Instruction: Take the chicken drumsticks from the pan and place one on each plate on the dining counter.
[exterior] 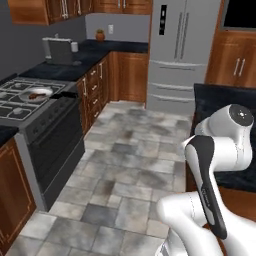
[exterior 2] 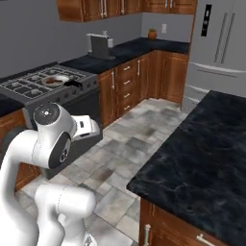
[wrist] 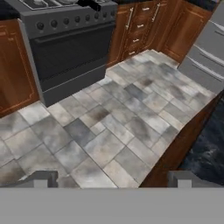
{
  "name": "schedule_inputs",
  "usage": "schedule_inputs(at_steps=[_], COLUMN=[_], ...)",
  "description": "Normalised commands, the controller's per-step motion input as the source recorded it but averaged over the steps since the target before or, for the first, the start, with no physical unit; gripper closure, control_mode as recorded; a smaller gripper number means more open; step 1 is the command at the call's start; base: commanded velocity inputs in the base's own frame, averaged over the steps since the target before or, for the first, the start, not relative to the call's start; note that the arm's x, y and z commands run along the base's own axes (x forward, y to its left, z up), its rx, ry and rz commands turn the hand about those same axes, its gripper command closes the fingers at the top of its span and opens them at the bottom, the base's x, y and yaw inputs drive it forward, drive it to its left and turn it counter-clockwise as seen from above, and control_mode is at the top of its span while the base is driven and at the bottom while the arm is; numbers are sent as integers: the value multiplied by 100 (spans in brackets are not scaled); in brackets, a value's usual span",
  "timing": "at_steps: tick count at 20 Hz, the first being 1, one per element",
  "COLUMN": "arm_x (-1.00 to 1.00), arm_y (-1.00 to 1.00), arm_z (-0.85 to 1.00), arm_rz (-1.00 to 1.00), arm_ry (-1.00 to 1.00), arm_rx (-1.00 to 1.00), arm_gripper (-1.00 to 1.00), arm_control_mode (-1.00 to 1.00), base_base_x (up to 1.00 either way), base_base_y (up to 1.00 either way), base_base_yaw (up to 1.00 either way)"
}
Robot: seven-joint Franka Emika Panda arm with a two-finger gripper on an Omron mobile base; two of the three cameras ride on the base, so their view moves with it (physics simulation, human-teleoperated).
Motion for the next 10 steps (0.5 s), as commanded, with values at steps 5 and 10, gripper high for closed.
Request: schedule_inputs(at_steps=[5,10], arm_x=[0,0], arm_y=[0,0], arm_z=[0,0], arm_rz=[0,0], arm_ry=[0,0], arm_rx=[0,0], arm_gripper=[-100,-100], arm_control_mode=[100,100], base_base_x=[100,100], base_base_y=[100,94], base_base_yaw=[-16,-13])
